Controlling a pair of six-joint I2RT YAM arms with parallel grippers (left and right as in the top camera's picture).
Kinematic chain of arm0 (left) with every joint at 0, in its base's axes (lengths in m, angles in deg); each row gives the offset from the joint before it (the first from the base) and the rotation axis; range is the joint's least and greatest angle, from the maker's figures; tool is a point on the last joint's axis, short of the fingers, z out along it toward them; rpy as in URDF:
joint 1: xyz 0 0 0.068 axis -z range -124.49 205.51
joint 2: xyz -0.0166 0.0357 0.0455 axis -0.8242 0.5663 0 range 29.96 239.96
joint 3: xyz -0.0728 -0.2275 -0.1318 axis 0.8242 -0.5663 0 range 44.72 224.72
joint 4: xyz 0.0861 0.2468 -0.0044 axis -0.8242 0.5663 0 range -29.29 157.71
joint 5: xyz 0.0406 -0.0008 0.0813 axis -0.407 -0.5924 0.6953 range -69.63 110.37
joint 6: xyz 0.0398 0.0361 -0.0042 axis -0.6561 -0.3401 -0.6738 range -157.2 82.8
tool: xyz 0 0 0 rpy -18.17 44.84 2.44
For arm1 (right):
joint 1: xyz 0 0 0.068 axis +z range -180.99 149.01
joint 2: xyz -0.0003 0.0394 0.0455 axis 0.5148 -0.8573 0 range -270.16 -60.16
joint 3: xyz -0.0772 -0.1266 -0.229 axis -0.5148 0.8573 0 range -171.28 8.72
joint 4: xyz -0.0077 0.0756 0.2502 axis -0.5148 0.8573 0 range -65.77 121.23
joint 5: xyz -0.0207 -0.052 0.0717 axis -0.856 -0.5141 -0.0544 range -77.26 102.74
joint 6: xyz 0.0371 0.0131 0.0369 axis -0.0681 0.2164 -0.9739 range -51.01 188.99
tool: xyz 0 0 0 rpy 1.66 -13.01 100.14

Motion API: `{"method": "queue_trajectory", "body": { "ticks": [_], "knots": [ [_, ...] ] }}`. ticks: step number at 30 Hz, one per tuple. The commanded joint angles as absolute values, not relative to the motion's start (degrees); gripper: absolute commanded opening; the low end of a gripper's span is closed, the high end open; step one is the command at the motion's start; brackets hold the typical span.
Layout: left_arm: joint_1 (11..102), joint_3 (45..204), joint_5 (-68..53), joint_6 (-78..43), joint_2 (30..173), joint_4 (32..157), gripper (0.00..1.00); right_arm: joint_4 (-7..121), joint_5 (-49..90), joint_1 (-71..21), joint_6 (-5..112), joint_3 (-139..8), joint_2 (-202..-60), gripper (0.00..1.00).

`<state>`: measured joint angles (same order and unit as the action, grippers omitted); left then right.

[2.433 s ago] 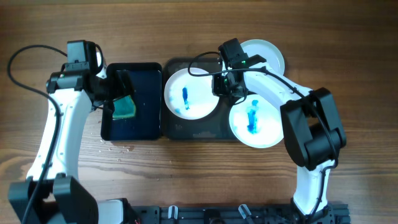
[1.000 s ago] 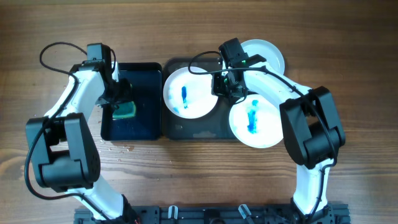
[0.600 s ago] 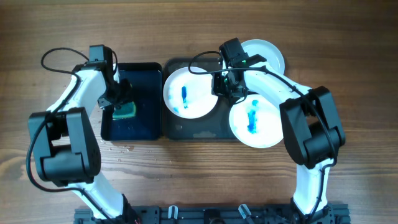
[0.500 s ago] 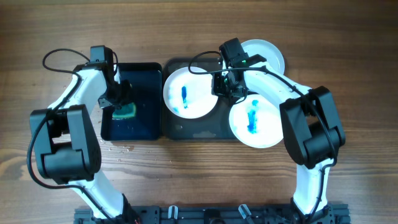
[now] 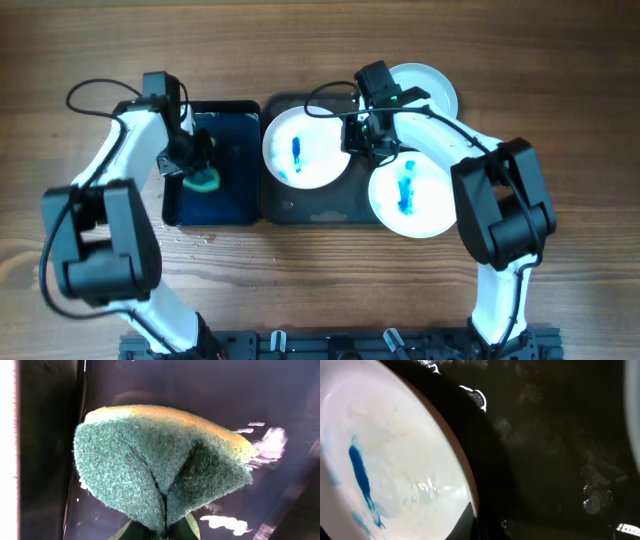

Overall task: Clean dirty plates on tray and stack at the side
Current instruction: 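Lift the sponge with the left gripper and move it onto the center plate, then scrub the center plate with the sponge while the right gripper holds it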

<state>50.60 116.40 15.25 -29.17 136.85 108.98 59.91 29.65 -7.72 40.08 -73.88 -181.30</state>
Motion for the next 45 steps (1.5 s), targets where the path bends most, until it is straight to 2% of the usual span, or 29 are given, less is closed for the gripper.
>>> {"method": "queue_trajectory", "body": {
  "ticks": [1,6,11,20,24,27,31,35,38,45],
  "knots": [
    [51.89,119.43,6.88,-29.45,129.09,108.87,0.04,60.61,34.17,-9.69,42.27,-74.52,-182.35,0.04],
    [55.54,119.39,-0.18,-29.26,128.32,107.45,0.04,62.38,35.48,-11.0,45.77,-74.28,-182.2,0.04],
    [61.64,119.39,-0.49,-26.9,129.18,101.66,0.04,61.95,35.53,-11.09,46.49,-73.71,-182.51,0.04],
    [71.3,119.39,4.63,-14.94,138.2,89.46,0.04,61.95,35.46,-11.09,46.29,-73.64,-182.57,0.04],
    [76.0,119.39,13.92,-11.31,142.07,88.63,0.04,61.82,35.48,-11.09,45.37,-73.64,-182.57,0.04],
    [78.21,119.41,15.64,-11.14,144.28,88.61,0.04,61.77,35.46,-11.09,45.16,-73.64,-182.57,0.04],
    [78.49,119.41,15.36,-9.45,144.37,89.0,0.04,61.77,35.46,-11.09,45.0,-73.64,-182.57,0.04],
    [78.56,119.41,3.62,-9.24,145.33,91.54,0.04,61.82,35.55,-10.91,44.81,-73.64,-182.57,0.04],
    [77.49,119.41,4.41,-7.6,147.21,89.0,0.04,61.79,36.82,-10.93,44.78,-73.64,-182.57,0.04],
    [73.99,119.41,15.6,-8.71,147.36,81.61,0.04,61.73,37.74,-10.93,44.81,-73.67,-182.57,0.04]
  ]
}}
